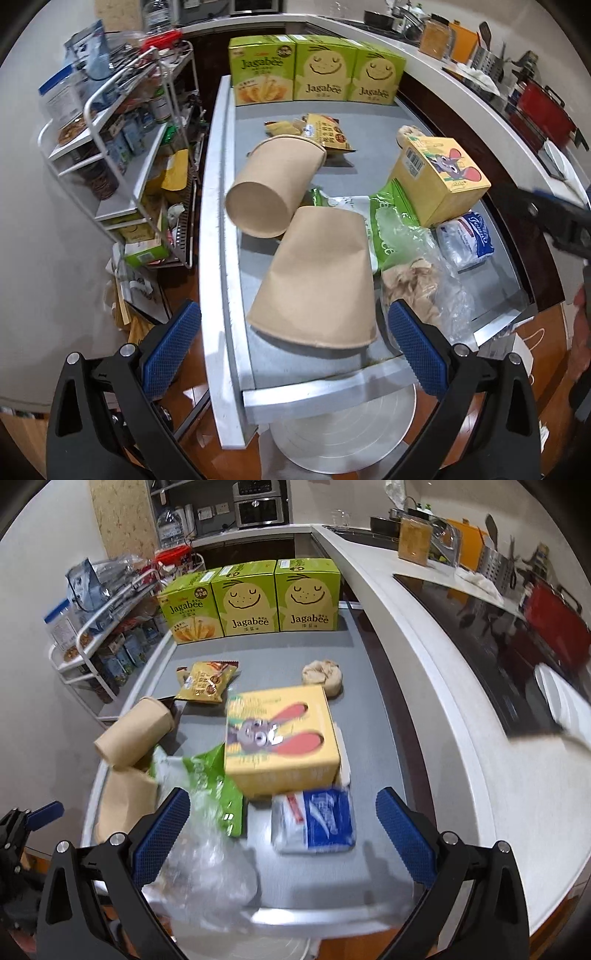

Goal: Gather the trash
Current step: 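Grasp the tan paper cup with left tool while right tool grasps the yellow rabbit box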

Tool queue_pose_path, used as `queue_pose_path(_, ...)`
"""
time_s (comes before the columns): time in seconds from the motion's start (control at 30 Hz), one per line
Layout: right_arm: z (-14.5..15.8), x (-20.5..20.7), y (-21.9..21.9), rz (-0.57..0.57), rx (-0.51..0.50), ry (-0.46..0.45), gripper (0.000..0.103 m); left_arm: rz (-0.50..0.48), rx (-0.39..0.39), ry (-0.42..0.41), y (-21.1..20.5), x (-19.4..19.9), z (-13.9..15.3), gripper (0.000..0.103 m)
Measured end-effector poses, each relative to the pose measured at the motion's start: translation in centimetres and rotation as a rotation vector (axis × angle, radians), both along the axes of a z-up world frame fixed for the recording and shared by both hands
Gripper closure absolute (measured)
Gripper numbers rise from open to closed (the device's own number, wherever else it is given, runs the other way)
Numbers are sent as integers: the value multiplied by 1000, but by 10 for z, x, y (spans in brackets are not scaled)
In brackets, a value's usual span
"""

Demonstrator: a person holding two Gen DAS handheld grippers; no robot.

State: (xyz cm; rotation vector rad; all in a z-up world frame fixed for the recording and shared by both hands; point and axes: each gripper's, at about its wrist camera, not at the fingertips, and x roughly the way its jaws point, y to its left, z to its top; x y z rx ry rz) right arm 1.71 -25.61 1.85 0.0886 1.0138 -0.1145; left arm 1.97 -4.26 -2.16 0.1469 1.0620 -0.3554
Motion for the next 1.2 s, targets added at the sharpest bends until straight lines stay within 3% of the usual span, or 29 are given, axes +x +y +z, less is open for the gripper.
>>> queue_pose_path(0.2,-17,39,3,10,-35,58,4,-38,0,34,-8,12,-12,1)
queue_pose_path(0.57,-44,69,2,36,-55,151,4,-113,32,82,-23,28,-33,1)
queue_pose_path(0.83,-51,77,2,56,-40,167,4,-83,9,133,-20,35,-45,2)
queue_pose_path(0.93,-53,78,3,73,-26,169,4,-84,3,140,-18,34,-46,9)
queue_pose_path(1.03,-54,79,4,77,-41,168,15,-92,14,125,-18,33,-44,11)
queue_pose_path(1.2,-51,77,-2,75,5,155,17,-98,37,107,-19,31,-41,13)
